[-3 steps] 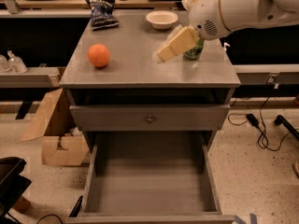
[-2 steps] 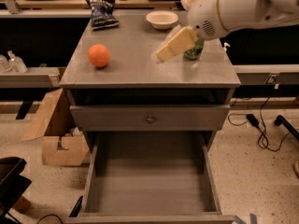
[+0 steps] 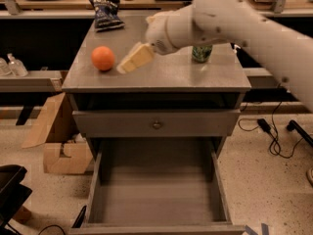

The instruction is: Place orange into middle drawer

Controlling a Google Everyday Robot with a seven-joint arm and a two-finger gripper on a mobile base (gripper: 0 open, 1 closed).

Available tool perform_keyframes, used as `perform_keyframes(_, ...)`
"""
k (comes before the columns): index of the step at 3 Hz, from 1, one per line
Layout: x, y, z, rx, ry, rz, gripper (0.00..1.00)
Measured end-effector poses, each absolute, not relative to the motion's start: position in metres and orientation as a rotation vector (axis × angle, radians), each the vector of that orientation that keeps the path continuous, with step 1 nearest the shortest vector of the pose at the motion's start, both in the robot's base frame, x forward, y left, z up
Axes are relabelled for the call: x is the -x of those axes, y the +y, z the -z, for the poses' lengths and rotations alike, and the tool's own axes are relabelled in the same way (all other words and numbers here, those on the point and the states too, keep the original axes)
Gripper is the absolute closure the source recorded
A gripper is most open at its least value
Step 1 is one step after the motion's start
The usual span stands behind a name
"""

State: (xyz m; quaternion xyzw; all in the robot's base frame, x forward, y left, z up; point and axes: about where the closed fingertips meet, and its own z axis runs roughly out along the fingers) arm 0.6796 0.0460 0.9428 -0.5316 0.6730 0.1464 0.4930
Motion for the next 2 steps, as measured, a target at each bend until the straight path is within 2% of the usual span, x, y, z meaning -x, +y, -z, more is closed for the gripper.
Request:
perform_keyframes(1,-0.713,0.108,-0.912,1.280,1.625,-0.422,0.00)
perform_keyframes(2,-0.732,0.142,-0.899,1.262,1.625,-0.461,0.00)
